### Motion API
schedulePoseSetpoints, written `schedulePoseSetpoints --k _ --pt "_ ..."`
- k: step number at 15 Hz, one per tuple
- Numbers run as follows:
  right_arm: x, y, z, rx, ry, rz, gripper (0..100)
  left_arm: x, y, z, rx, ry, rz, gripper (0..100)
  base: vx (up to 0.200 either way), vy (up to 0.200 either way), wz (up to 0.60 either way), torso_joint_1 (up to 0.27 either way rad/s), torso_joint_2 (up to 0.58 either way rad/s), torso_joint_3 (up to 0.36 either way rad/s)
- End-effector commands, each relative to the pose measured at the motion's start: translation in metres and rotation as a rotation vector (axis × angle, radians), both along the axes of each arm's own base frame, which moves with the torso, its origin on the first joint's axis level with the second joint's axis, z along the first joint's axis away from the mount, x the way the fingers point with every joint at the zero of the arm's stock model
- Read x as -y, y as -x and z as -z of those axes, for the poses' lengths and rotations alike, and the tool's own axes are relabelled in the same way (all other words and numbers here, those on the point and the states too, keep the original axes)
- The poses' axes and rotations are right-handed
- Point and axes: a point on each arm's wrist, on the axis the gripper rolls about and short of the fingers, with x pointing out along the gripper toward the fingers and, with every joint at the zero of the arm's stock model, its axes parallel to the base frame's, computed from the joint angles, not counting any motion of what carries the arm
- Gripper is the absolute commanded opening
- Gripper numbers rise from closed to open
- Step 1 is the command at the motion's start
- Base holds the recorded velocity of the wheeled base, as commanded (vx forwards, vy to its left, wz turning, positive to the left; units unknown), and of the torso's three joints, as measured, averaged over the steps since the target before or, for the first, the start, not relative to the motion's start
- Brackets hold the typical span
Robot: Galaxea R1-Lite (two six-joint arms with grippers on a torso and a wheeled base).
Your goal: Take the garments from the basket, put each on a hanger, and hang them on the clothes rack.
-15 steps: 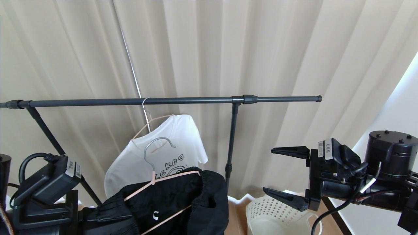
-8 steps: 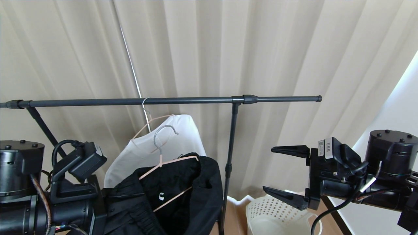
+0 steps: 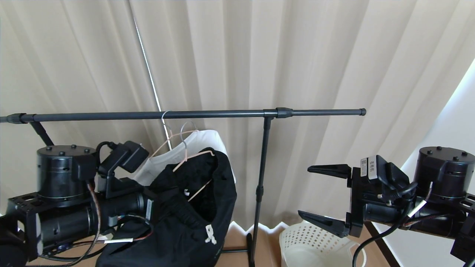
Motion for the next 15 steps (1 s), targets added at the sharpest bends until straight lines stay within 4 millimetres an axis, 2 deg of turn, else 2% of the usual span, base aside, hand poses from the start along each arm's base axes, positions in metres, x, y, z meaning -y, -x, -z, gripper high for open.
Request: schedulePoseSetpoints --k 1,7,15 --pt "0.0 0.0 0.001 -0.002 0.001 -0.001 100 0.021 -0.015 0.005 -0.023 0.002 -0.009 0 0.0 0.0 0.0 0.0 0.0 0.0" --pt "0.0 0.0 -0.002 0.007 -0.002 -0.001 100 0.043 -0.033 0.001 0.021 0.031 -0.065 0 0.0 0.0 0.0 0.0 0.0 0.0" --pt "0.0 0.0 -0.002 0.008 -0.003 -0.001 100 0.056 -0.059 0.019 0.089 0.062 -0.154 0 0.0 0.0 0.0 0.0 0.0 0.0"
